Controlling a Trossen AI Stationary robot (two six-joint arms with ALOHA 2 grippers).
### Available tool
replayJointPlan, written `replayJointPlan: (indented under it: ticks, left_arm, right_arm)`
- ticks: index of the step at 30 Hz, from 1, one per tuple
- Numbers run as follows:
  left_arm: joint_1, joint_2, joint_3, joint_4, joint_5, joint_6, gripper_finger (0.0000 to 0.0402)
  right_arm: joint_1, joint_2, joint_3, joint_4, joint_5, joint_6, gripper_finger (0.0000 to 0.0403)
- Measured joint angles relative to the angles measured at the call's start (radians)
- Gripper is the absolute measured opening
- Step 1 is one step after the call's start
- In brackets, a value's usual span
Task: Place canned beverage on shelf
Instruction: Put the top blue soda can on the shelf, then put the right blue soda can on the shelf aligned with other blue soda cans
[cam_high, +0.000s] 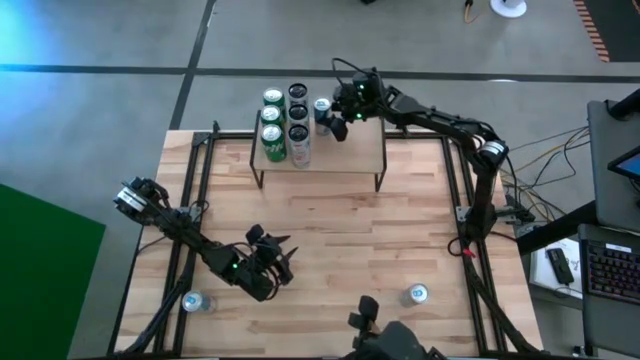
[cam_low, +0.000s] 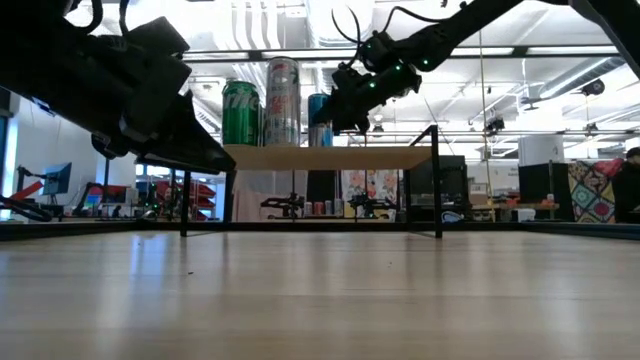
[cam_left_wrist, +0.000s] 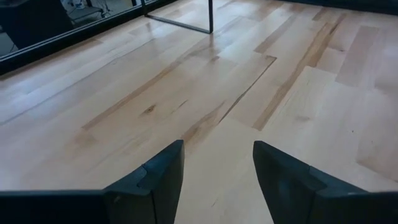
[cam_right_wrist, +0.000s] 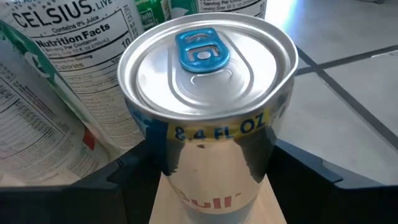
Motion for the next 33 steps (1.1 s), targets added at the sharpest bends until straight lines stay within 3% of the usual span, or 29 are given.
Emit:
replayJointPlan:
  ticks: [8, 21, 27, 33]
  left_arm:
    - [0.000, 0.000, 0.000, -0.001, -0.038, -0.008, 0.0178]
    - [0.000, 0.000, 0.000, -0.013, -0.060, -0.018, 0.0193]
    - [0.000, 0.000, 0.000, -0.037, -0.070, -0.021, 0.0203]
    - [0.002, 0.000, 0.000, -0.057, -0.100, -0.023, 0.0213]
  right_arm:
    - [0.000, -0.004, 0.000, -0.010, -0.001, -0.038, 0.0259]
    - [-0.006, -0.093, -0.001, -0.085, 0.005, -0.040, 0.0346]
    - [-0.006, -0.214, -0.021, -0.287, 0.157, -0.039, 0.0345]
    - [0.004, -0.445, -0.223, -0.284, 0.164, -0.007, 0.0338]
